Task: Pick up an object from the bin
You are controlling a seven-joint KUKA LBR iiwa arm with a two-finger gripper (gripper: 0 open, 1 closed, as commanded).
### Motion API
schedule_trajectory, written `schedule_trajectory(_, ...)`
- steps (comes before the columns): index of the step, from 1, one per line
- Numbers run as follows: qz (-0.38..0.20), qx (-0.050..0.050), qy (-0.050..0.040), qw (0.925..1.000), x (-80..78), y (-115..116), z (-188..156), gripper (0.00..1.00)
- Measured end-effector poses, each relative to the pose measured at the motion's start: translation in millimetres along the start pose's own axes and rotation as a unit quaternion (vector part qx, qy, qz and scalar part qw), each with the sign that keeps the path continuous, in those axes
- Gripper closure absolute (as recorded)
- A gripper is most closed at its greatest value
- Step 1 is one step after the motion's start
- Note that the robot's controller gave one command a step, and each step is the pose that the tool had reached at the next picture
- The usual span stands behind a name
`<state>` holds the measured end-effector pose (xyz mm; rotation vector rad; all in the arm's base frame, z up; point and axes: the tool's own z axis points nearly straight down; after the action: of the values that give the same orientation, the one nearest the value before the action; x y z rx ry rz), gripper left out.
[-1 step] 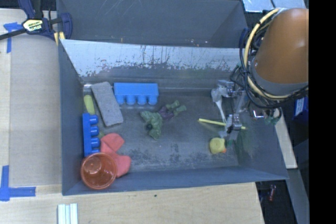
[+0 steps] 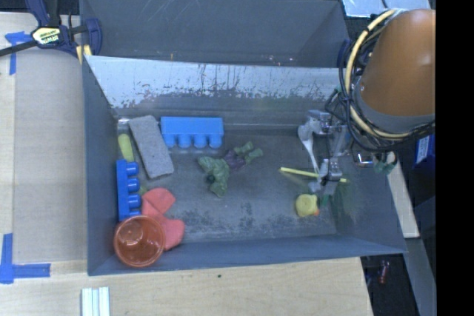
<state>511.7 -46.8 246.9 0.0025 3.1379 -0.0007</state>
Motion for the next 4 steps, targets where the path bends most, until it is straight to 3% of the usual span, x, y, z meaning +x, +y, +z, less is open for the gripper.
schedule_trajectory(1, 0.005, 0.000, -0.0009, 1.0000, 1.5, -1.4, 2.8, 0.00)
schedule_trajectory(2, -0.027, 0.000, 0.0004, 0.9996, -6.9, -4.9, 20.5, 0.00)
schedule_trajectory(3, -0.056, 0.001, -0.0028, 0.9984, 0.2, -33.2, 68.8, 0.00)
schedule_trajectory(4, 0.020, 0.000, -0.0023, 0.9998, 4.0, -45.6, 97.9, 0.00)
